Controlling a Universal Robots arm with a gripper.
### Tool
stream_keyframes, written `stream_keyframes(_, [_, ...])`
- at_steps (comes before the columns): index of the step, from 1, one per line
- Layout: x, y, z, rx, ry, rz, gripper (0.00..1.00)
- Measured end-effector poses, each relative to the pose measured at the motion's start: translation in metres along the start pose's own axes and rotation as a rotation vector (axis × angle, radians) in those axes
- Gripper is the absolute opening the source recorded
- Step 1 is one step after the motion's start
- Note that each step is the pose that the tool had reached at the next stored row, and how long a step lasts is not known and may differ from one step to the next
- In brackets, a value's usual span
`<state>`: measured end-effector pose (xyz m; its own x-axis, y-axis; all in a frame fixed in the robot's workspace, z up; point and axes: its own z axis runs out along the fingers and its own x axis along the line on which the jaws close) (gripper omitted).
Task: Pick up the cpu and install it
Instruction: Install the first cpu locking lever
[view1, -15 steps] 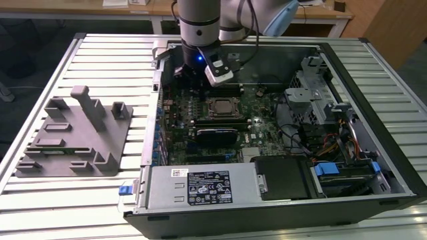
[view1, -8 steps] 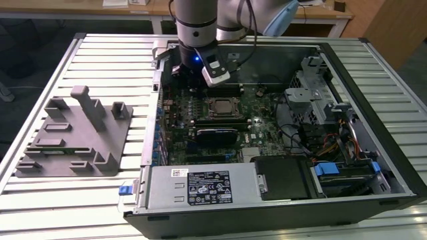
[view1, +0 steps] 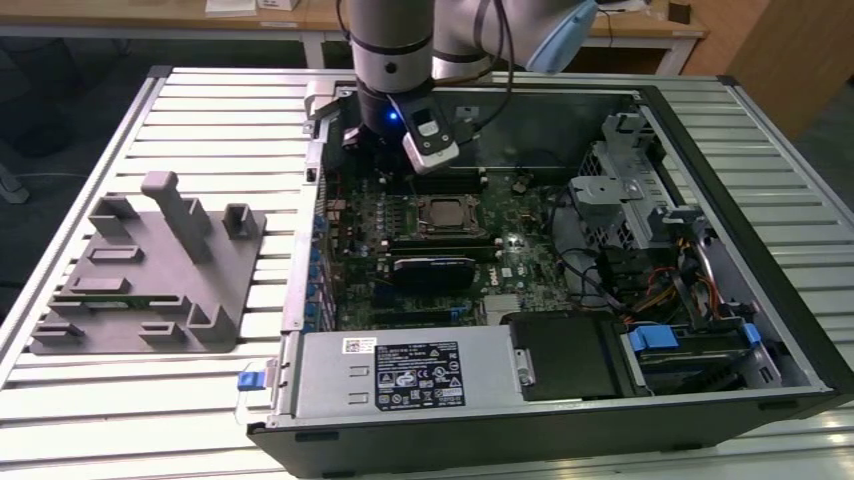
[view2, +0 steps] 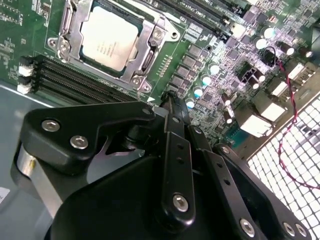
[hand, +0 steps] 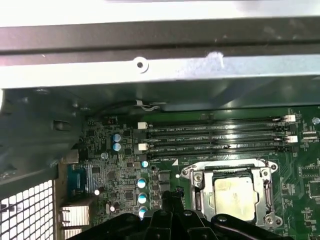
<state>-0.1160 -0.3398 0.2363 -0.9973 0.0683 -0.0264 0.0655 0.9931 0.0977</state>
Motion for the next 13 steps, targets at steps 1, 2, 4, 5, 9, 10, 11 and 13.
stream_keyframes(1, [0.0000, 0.0001, -0.0009, -0.0023, 0.0001, 0.000, 0.11])
stream_keyframes(2, [0.0000, 0.0002, -0.0018, -0.0043, 0.0003, 0.000, 0.11])
stream_keyframes(4, [-0.0001, 0.0003, -0.0032, -0.0077, 0.0005, 0.000, 0.11])
stream_keyframes(5, [0.0000, 0.0003, -0.0035, -0.0093, 0.0005, 0.000, 0.11])
stream_keyframes(9, [0.0008, 0.0000, -0.0036, -0.0598, 0.0039, 0.001, 0.11])
stream_keyframes(10, [0.0017, -0.0001, -0.0037, -0.0663, 0.0043, 0.001, 0.11])
stream_keyframes(11, [0.0030, -0.0002, -0.0037, -0.0677, 0.0045, 0.001, 0.11])
stream_keyframes(13, [0.0063, -0.0005, -0.0038, -0.0687, 0.0045, 0.001, 0.11])
